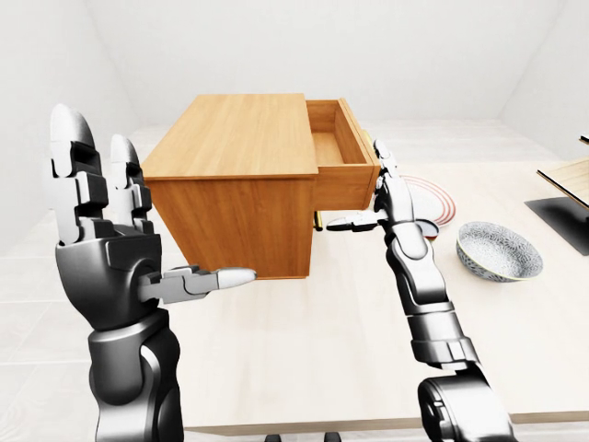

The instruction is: Close the top drawer of the cabinet.

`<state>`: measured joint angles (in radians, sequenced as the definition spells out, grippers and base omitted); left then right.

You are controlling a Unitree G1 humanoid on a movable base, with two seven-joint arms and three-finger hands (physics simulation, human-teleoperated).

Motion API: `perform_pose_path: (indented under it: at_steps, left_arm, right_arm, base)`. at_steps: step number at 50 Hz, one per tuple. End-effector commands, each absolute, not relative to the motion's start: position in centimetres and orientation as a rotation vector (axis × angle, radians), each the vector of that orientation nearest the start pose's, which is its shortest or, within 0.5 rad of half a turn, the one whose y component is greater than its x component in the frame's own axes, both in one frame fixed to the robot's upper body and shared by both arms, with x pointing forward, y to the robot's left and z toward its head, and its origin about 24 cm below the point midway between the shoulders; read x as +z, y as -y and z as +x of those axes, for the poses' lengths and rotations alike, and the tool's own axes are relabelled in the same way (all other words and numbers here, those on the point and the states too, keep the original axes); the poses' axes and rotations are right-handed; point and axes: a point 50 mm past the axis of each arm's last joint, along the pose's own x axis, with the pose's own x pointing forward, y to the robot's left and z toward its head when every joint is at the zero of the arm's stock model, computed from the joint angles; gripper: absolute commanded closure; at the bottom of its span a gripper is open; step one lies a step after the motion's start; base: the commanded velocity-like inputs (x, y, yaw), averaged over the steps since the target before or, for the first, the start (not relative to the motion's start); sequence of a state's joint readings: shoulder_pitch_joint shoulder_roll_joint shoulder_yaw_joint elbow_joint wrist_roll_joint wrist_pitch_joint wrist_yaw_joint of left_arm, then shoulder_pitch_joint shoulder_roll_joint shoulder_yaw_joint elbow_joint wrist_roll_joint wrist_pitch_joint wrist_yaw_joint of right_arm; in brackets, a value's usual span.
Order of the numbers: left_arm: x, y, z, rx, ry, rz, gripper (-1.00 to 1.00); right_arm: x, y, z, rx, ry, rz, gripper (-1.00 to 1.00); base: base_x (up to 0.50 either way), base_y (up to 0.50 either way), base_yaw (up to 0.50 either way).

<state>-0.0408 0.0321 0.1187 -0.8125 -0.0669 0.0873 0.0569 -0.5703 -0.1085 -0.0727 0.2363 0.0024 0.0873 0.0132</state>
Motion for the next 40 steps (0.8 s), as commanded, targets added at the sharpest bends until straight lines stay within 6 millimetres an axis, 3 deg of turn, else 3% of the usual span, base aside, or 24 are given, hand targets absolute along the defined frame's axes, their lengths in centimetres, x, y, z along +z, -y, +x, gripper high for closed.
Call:
perform_pose_path:
  at_steps: [1, 40]
  left_arm:
    - [21.7, -17.1, 19.4, 0.113, 0.772, -0.017, -1.0]
    - [21.7, -17.1, 19.4, 0.115, 0.768, -0.018, -1.0]
  right_arm:
    - [14.5, 13.2, 35.9, 0.129, 0.202, -0.071, -1.0]
    - [14.9, 9.5, 36.2, 0.24, 0.201, -0.059, -1.0]
  base:
    - [0.0, 0.0, 0.0]
    - [0.01, 0.0, 0.01]
